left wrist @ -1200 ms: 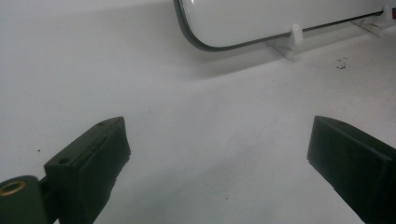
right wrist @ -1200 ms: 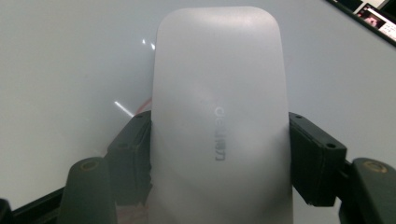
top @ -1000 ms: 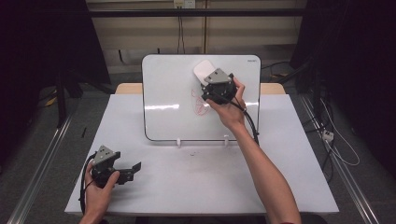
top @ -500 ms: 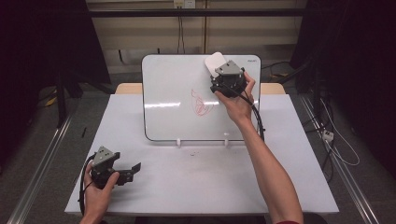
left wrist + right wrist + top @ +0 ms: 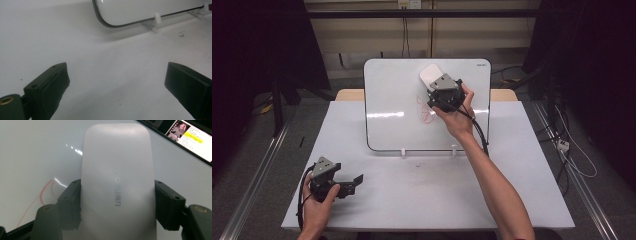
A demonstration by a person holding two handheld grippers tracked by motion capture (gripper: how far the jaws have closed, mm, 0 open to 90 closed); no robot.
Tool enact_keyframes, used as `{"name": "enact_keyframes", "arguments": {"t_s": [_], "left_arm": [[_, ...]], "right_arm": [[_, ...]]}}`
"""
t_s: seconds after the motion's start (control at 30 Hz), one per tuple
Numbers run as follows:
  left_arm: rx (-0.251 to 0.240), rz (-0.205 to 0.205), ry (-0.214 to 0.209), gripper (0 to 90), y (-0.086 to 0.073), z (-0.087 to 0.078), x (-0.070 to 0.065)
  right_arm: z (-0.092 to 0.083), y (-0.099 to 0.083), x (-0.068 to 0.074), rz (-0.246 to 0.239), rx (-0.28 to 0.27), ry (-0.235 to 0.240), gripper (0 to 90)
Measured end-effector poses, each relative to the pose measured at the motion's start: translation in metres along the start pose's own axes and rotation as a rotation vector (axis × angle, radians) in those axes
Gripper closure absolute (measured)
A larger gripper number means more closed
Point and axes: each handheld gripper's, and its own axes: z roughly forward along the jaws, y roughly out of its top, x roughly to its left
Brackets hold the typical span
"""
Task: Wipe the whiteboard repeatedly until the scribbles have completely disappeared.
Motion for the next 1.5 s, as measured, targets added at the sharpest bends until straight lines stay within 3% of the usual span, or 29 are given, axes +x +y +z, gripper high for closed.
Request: {"name": "enact_keyframes", "arguments": {"t_s": [0.17,0.33,0.47,0.73,0.97,1.23,1.5], "left_arm": [[0.0,0.001,0.002,5.2,0.0,0.0,0.0],[0.002,0.006,0.0,5.2,0.001,0.001,-0.001],[0.004,0.008,-0.003,5.2,0.001,0.002,-0.001],[-0.003,0.011,-0.004,5.3,0.001,0.001,-0.001],[0.002,0.013,-0.005,5.3,0.001,0.001,-0.001],[-0.008,0.003,-0.002,5.3,0.001,-0.001,0.0],[-0.007,0.004,-0.005,5.3,0.001,-0.001,0.0]], "right_arm": [[0.0,-0.001,0.013,-0.039,0.002,0.019,31.7],[-0.001,-0.003,0.018,-0.044,0.001,0.024,31.7],[-0.001,-0.005,0.029,-0.086,0.004,0.041,31.7],[-0.003,-0.009,0.037,-0.099,0.0,0.06,31.7],[-0.003,-0.009,0.033,-0.1,-0.006,0.074,31.7],[0.002,0.002,0.006,-0.057,-0.006,0.04,31.6],[0.002,0.002,0.015,-0.041,-0.014,0.014,31.7]]}}
